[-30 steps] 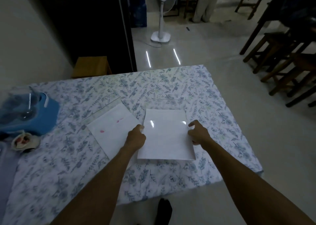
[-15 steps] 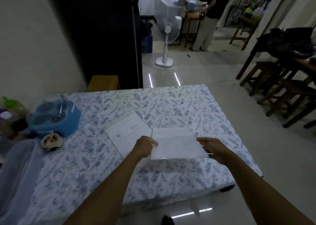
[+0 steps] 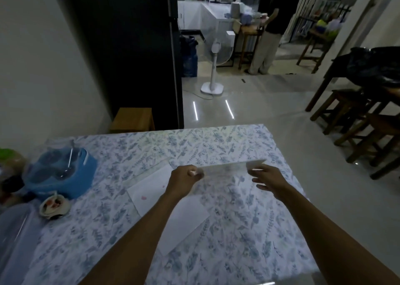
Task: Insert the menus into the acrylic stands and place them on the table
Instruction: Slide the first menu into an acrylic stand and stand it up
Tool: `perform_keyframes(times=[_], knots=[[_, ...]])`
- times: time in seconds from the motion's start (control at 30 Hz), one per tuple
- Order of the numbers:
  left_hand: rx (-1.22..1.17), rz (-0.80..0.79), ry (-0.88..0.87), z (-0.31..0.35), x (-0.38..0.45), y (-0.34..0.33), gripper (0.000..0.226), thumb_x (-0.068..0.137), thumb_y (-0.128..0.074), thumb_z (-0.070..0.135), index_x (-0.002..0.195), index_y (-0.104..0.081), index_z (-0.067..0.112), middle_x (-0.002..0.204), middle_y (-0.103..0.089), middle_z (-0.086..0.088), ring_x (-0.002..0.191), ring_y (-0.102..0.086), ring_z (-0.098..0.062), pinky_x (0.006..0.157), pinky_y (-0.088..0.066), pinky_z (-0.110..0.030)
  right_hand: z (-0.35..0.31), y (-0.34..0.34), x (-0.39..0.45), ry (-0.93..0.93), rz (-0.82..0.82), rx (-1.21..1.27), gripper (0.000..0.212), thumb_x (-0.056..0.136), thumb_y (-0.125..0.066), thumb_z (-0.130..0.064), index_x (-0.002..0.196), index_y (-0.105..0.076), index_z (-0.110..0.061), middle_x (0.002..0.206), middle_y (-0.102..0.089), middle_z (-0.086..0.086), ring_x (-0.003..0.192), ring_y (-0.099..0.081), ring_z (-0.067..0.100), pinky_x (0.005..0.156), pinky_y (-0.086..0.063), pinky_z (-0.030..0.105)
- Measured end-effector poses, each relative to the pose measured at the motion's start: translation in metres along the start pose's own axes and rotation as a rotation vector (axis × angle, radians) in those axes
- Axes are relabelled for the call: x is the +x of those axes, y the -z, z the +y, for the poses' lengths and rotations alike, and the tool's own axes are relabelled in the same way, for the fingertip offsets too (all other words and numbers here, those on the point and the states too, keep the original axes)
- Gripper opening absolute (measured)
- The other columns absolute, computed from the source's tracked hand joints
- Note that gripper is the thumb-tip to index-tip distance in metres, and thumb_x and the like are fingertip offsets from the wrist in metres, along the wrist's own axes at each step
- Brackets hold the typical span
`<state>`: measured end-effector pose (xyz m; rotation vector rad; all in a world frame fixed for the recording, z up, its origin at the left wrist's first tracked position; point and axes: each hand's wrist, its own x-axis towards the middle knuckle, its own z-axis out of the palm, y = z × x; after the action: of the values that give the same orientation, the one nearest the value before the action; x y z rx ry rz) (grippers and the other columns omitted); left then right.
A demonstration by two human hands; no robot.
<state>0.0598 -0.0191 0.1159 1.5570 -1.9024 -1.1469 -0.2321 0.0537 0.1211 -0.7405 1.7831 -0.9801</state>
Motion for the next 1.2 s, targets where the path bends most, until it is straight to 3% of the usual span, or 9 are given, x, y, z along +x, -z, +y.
perform_keyframes(times=[0.1, 0.2, 0.4, 0.6, 0.93, 1.2], knots=[[0.02, 0.043, 0.021, 0.006, 0.025, 0.004, 0.035, 0.086, -0.068, 0.052, 0.085, -0.065, 0.017, 0.082, -0.065, -0.006, 0.075, -0.06, -0.022, 0.066, -0.044, -0.032, -0.011, -0.003, 0.032, 0.007, -0.024, -0.099, 0.021, 0.081, -0.08, -0.025, 0.098, -0.073, -0.016, 0.099, -0.076, 0.009, 0.085, -0.069, 0.024, 0.071, -0.053, 0.032], [0.019, 0.112, 0.036, 0.013, 0.043, 0.005, 0.033, 0.088, -0.069, 0.045, 0.106, -0.072, 0.017, 0.088, -0.069, -0.001, 0.079, -0.067, -0.023, 0.072, -0.054, -0.036, -0.013, -0.008, 0.058, -0.005, -0.037, -0.153, 0.023, 0.081, -0.079, -0.025, 0.101, -0.07, -0.017, 0.097, -0.076, 0.011, 0.088, -0.071, 0.027, 0.071, -0.054, 0.034], [0.01, 0.153, 0.067, 0.017, 0.071, 0.007, 0.035, 0.089, -0.067, 0.045, 0.112, -0.071, 0.018, 0.087, -0.071, -0.006, 0.081, -0.068, -0.024, 0.074, -0.057, -0.045, -0.015, -0.011, 0.091, -0.015, -0.083, -0.189, 0.024, 0.085, -0.077, -0.023, 0.105, -0.069, -0.012, 0.096, -0.075, 0.015, 0.078, -0.067, 0.023, 0.065, -0.052, 0.031], [0.011, 0.174, 0.096, 0.02, 0.081, 0.006, 0.034, 0.089, -0.067, 0.046, 0.109, -0.07, 0.019, 0.084, -0.071, -0.004, 0.079, -0.069, -0.022, 0.069, -0.056, -0.041, -0.01, -0.012, 0.11, -0.033, -0.108, -0.235, 0.022, 0.083, -0.079, -0.022, 0.1, -0.07, -0.012, 0.093, -0.074, 0.014, 0.077, -0.067, 0.023, 0.064, -0.051, 0.03], [0.058, 0.205, 0.141, 0.016, 0.094, 0.0, 0.029, 0.088, -0.069, 0.043, 0.103, -0.07, 0.018, 0.085, -0.071, -0.002, 0.079, -0.069, -0.02, 0.072, -0.058, -0.041, 0.005, -0.018, 0.127, -0.048, -0.126, -0.285, 0.02, 0.085, -0.078, -0.023, 0.1, -0.069, -0.012, 0.09, -0.074, 0.013, 0.07, -0.065, 0.021, 0.054, -0.048, 0.026], [0.05, 0.214, 0.159, 0.015, 0.102, -0.001, 0.027, 0.089, -0.068, 0.041, 0.104, -0.069, 0.018, 0.08, -0.069, 0.002, 0.076, -0.071, -0.017, 0.07, -0.059, -0.039, 0.009, -0.022, 0.138, -0.041, -0.115, -0.322, 0.018, 0.085, -0.077, -0.024, 0.096, -0.069, -0.012, 0.089, -0.075, 0.014, 0.068, -0.066, 0.021, 0.055, -0.049, 0.028]])
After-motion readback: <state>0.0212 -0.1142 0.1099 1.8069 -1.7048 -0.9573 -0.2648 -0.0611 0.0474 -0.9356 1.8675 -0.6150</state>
